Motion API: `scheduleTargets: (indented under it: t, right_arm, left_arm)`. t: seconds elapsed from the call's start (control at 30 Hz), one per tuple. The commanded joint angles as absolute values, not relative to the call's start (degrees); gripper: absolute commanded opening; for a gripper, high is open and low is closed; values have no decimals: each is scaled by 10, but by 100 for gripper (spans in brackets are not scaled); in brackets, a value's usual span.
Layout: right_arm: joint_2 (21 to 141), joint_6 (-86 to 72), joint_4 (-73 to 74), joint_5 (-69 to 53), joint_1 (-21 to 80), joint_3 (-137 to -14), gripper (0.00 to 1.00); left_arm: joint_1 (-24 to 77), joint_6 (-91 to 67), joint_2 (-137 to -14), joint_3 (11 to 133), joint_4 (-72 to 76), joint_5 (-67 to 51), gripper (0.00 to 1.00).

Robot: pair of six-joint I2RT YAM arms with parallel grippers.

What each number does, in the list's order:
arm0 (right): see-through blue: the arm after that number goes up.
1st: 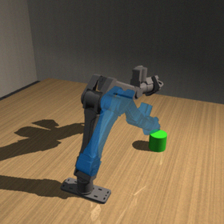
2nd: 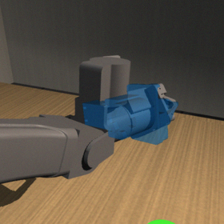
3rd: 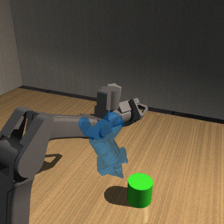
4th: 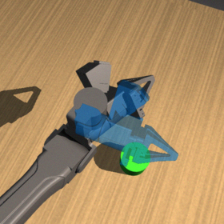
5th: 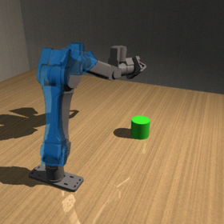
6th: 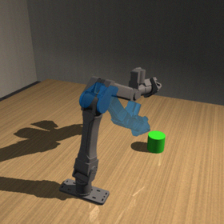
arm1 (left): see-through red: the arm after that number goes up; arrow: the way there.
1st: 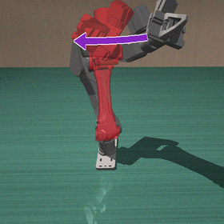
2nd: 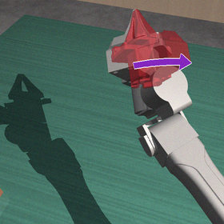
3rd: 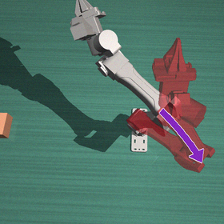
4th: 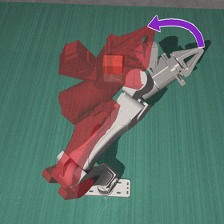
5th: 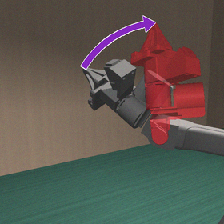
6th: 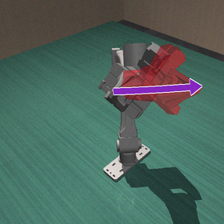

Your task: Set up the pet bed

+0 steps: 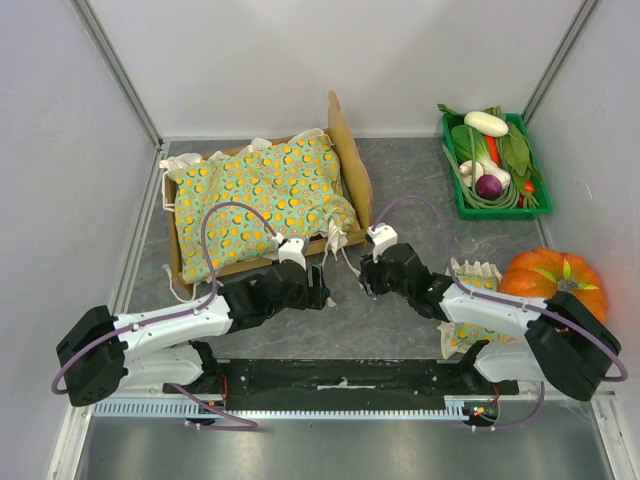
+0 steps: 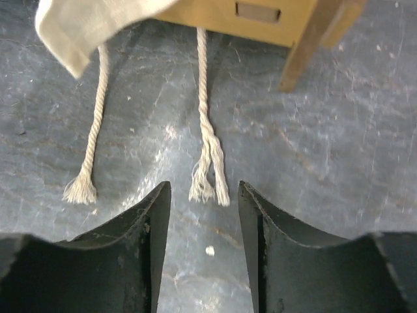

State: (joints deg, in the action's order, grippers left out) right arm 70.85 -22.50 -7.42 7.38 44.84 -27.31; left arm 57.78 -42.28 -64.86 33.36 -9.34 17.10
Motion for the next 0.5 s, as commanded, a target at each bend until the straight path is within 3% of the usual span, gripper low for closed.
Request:
scheduleTargets:
  t: [0.0,0.27,0.37,0.47]
  right_arm:
    - [787,-147,-113,74,449,-324,55]
    - [881,-117,-119,87,449,-360,59]
    - [887,-121,-113,87,452,-352,51]
    - [887,-131,-92,93,461,-341,34]
  left_arm:
    - [581,-436,-629,343,-83,196,77]
    - [581,-443,-606,330,-93,208,77]
    - [581,-444,-605,329,-95,209,77]
    - [581,-445,-606,328,-98,212,77]
